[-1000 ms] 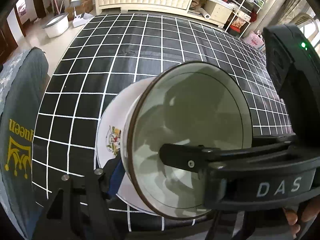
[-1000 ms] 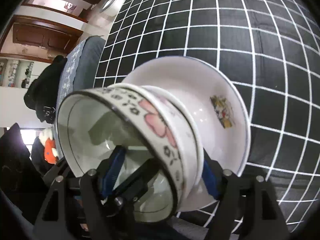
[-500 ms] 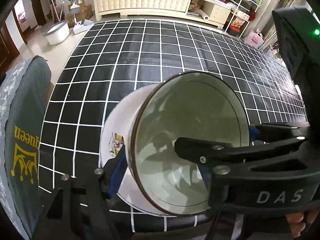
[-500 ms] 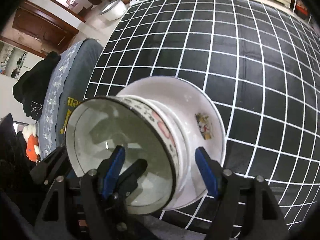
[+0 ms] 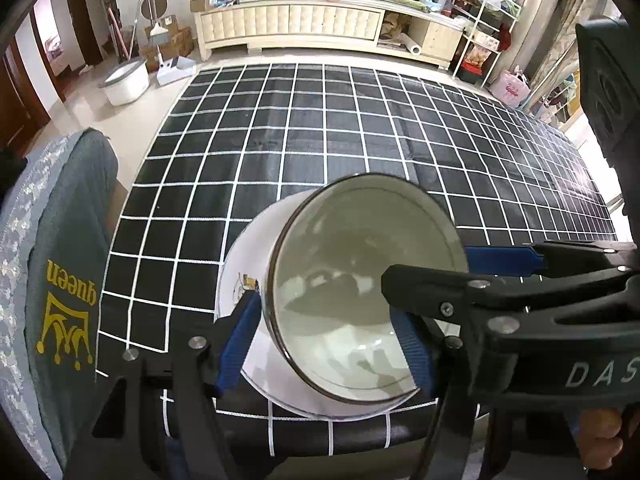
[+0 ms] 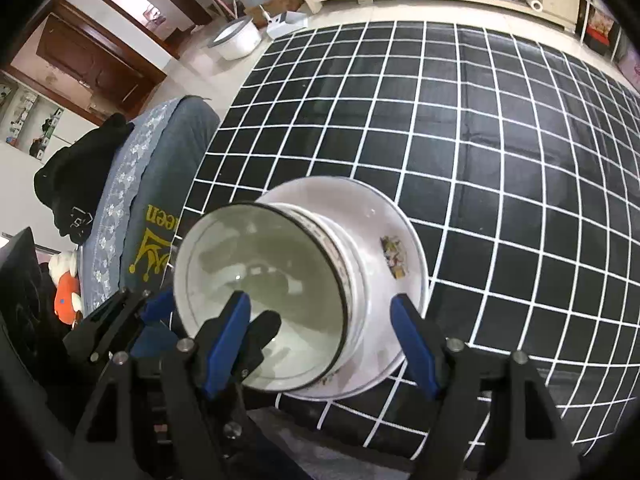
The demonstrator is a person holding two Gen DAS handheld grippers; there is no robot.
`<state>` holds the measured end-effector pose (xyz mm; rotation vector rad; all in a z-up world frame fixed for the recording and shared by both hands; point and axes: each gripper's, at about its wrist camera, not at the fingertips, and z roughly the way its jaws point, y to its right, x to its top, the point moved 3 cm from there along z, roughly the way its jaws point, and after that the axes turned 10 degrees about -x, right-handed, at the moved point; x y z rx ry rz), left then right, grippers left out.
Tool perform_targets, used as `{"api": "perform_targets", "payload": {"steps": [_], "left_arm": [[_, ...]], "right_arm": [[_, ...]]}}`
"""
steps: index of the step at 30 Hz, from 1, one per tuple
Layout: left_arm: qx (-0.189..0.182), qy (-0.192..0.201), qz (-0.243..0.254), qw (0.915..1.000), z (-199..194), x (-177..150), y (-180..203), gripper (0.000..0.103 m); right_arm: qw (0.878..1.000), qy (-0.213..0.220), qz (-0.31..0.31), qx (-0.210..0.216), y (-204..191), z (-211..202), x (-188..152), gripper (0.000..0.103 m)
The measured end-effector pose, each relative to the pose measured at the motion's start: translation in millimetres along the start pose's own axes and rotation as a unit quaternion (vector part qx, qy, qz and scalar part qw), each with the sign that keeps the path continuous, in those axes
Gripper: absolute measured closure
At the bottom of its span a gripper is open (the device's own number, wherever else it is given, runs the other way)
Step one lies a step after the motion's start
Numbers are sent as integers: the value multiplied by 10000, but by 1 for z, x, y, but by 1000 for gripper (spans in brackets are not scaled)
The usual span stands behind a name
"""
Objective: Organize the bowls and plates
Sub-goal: 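Lower the floral bowl into the nested white bowls with both grippers, then open both grippers and withdraw them from the floral bowl rim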
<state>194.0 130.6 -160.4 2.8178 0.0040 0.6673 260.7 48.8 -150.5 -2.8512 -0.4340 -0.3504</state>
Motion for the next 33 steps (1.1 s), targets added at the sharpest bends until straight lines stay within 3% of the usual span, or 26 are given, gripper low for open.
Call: {"api": "perform_targets", "payload": {"steps": [14, 21, 28, 33], "left_arm": [[308, 606, 40, 9977, -48, 2, 11, 38], [576, 1056, 194, 9926, -84, -1, 22, 38], [1051, 2076, 522, 9711, -137, -15, 53, 38], [919, 2534, 614, 9610, -164, -29, 72, 38]], "right_arm": [[9984, 557, -65, -81, 0, -46, -16, 28], [9923, 1178, -214, -308, 3, -86, -31, 28], [9752, 2077, -276, -710, 13, -141, -60, 28], [9564, 2759, -226, -928, 20, -180, -84, 26]]}}
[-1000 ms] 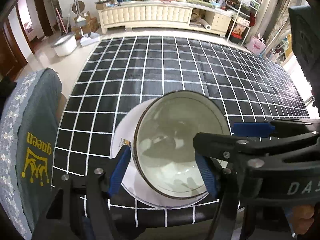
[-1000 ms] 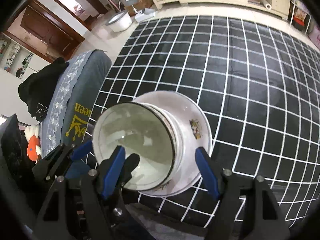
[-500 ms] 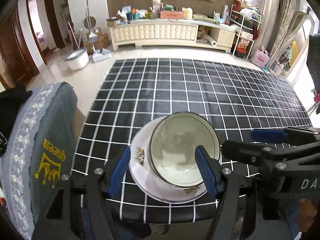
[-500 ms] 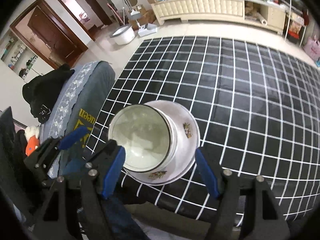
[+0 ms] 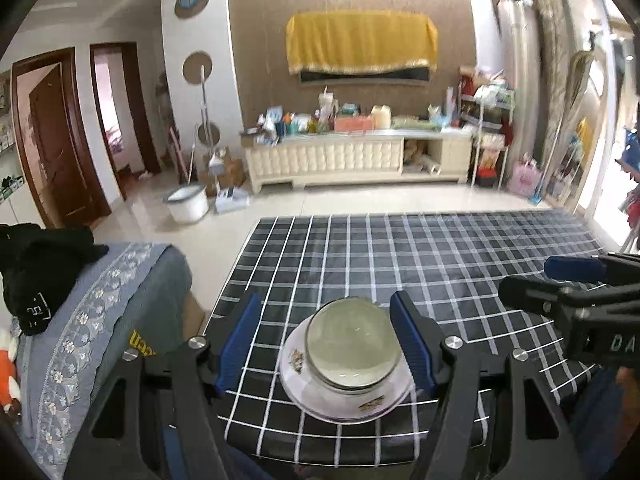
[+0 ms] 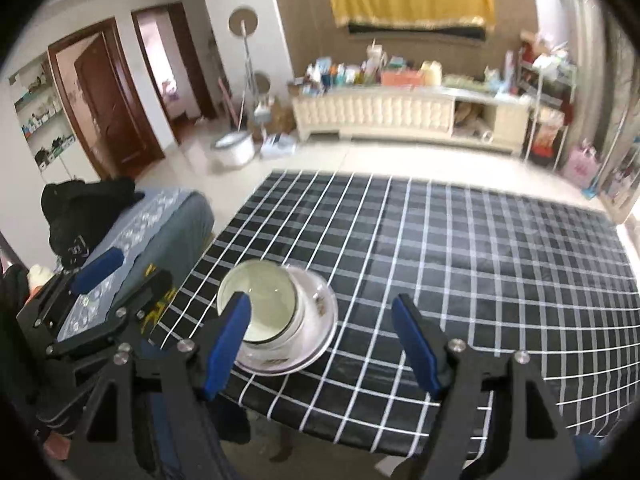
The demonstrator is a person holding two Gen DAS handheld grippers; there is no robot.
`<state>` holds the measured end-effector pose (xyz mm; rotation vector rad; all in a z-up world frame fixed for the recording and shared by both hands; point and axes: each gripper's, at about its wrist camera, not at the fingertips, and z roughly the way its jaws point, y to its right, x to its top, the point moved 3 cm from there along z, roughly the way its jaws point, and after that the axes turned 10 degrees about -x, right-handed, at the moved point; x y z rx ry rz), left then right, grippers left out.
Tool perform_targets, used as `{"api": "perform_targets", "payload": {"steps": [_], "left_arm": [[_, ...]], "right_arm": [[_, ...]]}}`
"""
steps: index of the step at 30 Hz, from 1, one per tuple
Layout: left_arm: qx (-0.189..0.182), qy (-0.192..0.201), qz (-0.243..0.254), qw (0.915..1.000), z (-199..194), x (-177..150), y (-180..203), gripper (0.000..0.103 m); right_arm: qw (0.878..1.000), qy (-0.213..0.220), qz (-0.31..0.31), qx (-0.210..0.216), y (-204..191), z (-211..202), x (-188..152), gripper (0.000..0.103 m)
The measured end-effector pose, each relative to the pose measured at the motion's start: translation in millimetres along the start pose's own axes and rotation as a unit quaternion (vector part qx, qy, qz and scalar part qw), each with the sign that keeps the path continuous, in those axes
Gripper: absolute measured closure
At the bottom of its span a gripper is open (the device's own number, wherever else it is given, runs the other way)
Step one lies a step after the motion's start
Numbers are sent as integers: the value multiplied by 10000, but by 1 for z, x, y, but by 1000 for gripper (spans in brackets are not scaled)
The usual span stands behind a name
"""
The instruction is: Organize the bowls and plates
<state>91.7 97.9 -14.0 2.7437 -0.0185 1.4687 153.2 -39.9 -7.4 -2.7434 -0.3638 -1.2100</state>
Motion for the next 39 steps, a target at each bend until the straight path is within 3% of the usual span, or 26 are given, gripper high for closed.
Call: {"api": "perform_targets", "payload": {"steps": [7, 12, 22, 30, 39], "left_arm": [[-276, 486, 58, 9984, -41, -5, 21, 30], [-162, 873, 319, 9955, -67, -14, 37, 24], [-391, 1028, 289, 9935, -98, -29, 61, 22], [-481, 1133, 199, 9922, -109, -37, 62, 22], [-567, 1157, 201, 9915, -117, -43, 61, 22]], "right_arm": [[9966, 685, 34, -448, 11, -38, -13, 26], [9927, 1034, 157, -609, 19, -62, -32, 21], [9826, 1533, 131, -1039, 24, -95, -56, 0], [9720, 1827, 106, -1471, 29, -112, -70, 0], [9724, 1813, 168, -1456, 28, -116, -79, 0]]}}
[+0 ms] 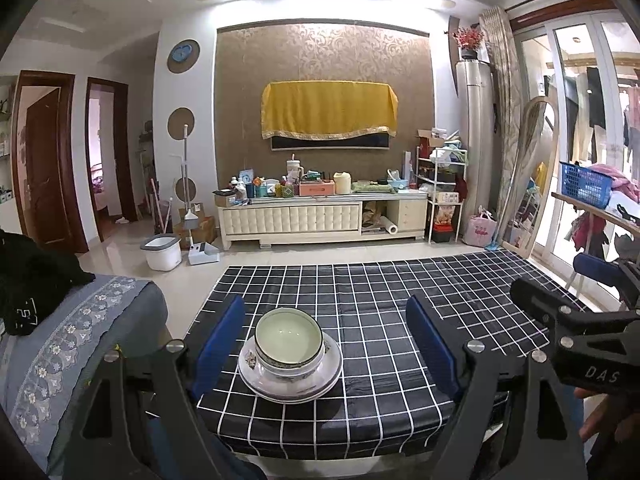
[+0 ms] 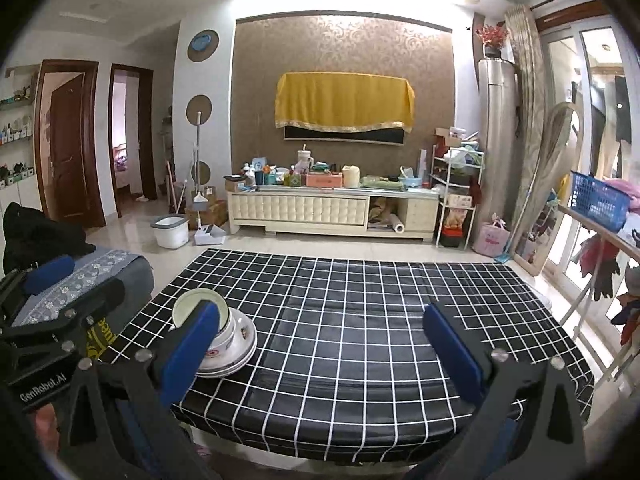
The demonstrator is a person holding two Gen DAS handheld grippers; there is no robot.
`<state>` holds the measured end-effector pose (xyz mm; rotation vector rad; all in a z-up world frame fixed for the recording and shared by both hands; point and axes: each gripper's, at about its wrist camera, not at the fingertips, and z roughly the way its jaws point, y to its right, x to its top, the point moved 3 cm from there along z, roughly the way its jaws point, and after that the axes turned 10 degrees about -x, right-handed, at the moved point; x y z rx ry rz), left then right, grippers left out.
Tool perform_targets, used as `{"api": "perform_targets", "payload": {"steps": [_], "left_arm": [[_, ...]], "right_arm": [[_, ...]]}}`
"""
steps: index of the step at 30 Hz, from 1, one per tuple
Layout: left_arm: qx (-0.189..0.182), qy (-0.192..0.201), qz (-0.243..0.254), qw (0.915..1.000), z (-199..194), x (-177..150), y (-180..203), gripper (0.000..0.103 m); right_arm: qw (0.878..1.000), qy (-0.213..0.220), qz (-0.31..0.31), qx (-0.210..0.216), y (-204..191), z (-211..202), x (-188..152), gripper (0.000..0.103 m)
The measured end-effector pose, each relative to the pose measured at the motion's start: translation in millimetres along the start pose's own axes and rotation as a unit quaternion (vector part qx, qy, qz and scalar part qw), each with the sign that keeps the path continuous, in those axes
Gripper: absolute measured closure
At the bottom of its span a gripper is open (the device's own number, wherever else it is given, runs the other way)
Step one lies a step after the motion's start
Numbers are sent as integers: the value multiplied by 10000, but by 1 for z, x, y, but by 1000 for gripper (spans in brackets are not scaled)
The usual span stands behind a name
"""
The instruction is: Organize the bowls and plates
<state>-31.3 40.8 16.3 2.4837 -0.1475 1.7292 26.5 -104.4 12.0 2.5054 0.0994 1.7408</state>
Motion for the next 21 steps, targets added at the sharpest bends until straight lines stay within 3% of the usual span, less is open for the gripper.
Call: {"api": "perform_targets", "payload": {"steps": [21], "left_arm": [[-1, -174, 76, 9998, 1, -5, 7, 22]], "right_arm": [[9996, -265, -53, 122, -2, 3, -10, 0]]}}
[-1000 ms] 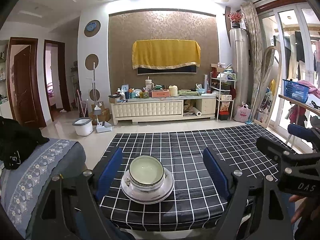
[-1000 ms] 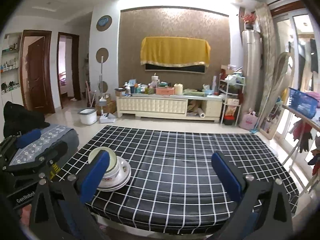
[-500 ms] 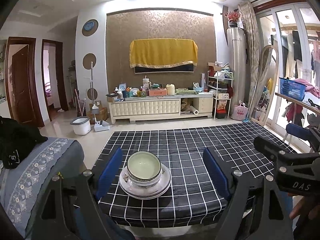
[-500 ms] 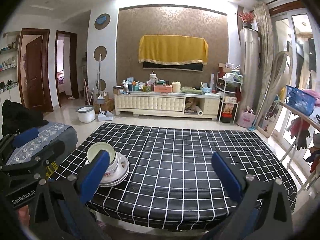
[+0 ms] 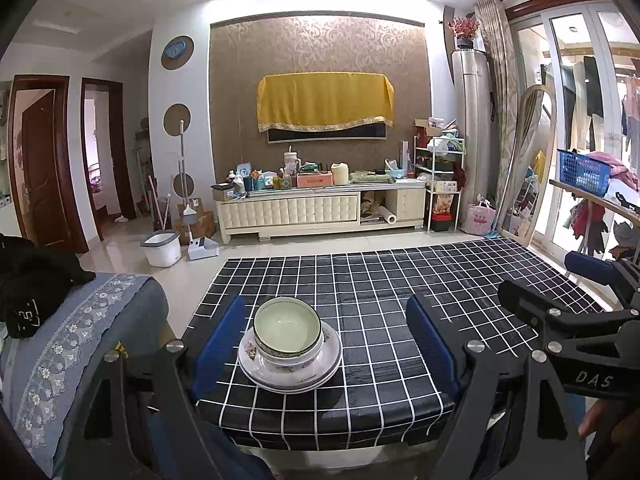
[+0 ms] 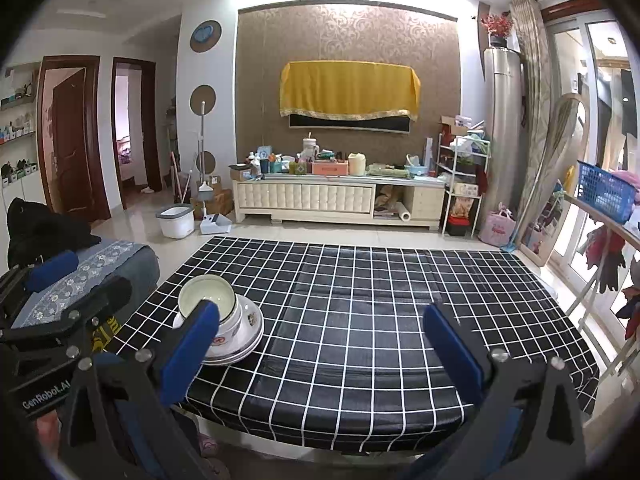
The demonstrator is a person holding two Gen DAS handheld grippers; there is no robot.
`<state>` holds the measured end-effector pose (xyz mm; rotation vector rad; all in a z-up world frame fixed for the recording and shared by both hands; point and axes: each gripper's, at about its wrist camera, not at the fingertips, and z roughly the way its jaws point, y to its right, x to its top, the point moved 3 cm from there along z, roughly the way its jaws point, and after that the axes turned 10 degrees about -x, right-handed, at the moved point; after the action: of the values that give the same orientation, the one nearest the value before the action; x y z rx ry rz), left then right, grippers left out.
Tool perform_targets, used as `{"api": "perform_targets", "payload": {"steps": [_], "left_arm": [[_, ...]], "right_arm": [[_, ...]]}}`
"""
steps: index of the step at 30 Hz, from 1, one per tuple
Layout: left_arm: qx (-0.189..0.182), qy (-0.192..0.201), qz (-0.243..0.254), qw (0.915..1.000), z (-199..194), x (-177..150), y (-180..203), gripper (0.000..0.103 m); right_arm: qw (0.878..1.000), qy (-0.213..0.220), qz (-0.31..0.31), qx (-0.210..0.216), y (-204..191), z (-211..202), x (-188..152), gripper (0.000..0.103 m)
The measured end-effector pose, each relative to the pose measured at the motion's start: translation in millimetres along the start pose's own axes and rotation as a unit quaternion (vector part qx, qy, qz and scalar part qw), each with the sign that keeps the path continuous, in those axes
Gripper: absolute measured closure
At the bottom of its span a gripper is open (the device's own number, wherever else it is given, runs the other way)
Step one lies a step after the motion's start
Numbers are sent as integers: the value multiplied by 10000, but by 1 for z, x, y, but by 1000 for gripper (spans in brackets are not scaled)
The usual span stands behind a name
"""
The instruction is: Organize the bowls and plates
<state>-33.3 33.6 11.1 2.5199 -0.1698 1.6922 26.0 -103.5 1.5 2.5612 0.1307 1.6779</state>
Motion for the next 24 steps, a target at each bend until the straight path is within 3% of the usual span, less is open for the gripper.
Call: {"api": "perform_targets", "payload": {"steps": [24], "left_arm": [[-19, -107, -58, 9999, -3, -2, 2, 22]], "right_arm": [[9999, -81, -78, -5, -3, -4, -1, 0]]}}
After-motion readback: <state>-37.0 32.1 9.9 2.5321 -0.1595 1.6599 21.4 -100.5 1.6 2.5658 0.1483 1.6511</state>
